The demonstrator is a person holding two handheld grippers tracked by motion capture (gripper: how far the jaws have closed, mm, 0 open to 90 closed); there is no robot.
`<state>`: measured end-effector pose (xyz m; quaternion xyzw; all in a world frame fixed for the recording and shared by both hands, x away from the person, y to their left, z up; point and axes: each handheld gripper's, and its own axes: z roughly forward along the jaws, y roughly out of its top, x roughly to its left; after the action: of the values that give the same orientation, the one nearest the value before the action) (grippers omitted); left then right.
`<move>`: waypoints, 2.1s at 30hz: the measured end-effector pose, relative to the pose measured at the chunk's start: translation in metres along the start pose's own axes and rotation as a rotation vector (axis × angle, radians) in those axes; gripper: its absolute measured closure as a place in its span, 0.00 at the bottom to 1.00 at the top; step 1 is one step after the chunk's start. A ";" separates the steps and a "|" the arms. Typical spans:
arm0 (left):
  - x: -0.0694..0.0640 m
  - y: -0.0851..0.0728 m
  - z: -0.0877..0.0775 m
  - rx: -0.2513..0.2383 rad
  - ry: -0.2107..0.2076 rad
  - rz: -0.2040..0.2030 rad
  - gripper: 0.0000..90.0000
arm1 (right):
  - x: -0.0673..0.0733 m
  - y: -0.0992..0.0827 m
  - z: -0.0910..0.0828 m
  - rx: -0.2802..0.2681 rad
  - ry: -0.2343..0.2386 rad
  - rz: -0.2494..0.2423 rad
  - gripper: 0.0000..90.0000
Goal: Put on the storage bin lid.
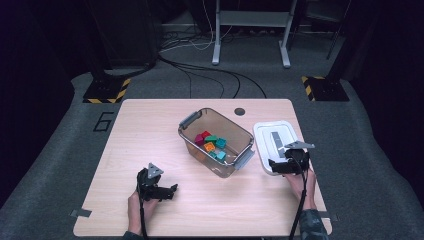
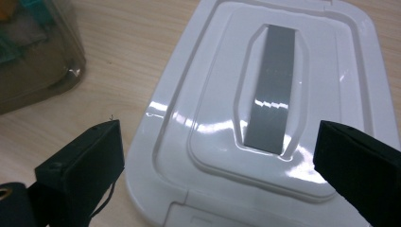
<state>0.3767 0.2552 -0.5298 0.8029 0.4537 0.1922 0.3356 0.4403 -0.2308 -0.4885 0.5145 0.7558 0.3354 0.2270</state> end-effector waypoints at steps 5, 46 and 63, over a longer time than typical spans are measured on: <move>0.000 0.000 0.000 0.000 0.000 0.000 0.01 | -0.007 0.004 0.007 0.003 -0.002 0.014 0.02; 0.000 0.000 0.000 0.000 0.000 0.003 0.01 | -0.035 0.033 0.063 0.039 -0.097 0.100 0.71; 0.000 0.000 0.000 -0.008 0.000 -0.003 0.01 | -0.043 0.028 0.060 0.005 -0.038 0.081 0.74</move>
<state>0.3767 0.2546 -0.5301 0.8007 0.4544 0.1936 0.3389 0.5154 -0.2477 -0.5083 0.5517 0.7307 0.3326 0.2260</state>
